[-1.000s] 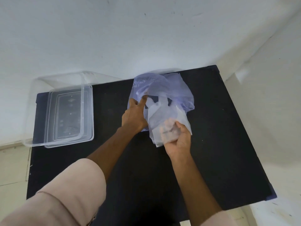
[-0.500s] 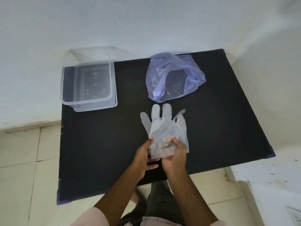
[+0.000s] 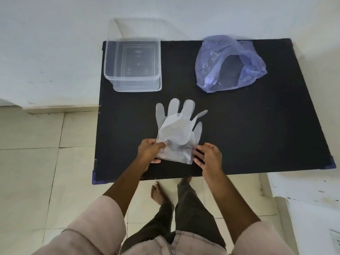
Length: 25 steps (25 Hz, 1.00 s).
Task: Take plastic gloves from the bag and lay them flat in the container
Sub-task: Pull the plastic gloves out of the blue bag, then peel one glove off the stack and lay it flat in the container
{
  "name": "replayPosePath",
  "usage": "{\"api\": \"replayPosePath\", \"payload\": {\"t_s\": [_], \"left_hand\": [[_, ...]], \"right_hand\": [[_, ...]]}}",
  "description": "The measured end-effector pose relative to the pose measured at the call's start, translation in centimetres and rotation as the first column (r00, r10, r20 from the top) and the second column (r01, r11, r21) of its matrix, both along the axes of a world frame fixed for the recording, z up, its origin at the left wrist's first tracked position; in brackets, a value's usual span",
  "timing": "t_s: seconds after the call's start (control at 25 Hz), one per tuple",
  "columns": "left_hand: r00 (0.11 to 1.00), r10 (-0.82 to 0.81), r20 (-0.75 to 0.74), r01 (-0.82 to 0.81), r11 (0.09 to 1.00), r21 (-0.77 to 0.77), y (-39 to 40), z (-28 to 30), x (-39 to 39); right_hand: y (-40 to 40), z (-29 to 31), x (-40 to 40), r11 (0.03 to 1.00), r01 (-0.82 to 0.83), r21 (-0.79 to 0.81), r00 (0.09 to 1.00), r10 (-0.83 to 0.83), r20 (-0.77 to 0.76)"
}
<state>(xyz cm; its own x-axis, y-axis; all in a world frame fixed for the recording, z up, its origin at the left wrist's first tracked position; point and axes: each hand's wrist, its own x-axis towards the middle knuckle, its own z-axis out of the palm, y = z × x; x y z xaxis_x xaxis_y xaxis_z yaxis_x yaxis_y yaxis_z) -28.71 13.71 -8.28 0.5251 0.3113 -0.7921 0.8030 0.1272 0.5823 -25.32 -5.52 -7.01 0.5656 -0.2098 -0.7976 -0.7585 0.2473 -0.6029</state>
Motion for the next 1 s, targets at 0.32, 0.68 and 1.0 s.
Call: {"api": "replayPosePath", "payload": {"t_s": [0.32,0.68,1.0], "left_hand": [[0.976,0.219,-0.001,-0.214,0.952,-0.218,2.4,0.3,-2.7],[0.964,0.255,0.072,-0.235,0.948,-0.214,1.8,0.2,-3.0],[0.968,0.23,0.098,-0.213,0.963,-0.163,1.3,-0.4,-2.9]], "right_hand": [[3.0,-0.1,-2.2,0.39,-0.379,-0.839,0.408,0.884,0.227],[7.4,-1.9,-3.3,0.152,-0.448,-0.881,0.168,0.982,0.084],[8.3,-0.5,-2.5,0.217,-0.388,-0.896,0.243,0.962,0.127]]}}
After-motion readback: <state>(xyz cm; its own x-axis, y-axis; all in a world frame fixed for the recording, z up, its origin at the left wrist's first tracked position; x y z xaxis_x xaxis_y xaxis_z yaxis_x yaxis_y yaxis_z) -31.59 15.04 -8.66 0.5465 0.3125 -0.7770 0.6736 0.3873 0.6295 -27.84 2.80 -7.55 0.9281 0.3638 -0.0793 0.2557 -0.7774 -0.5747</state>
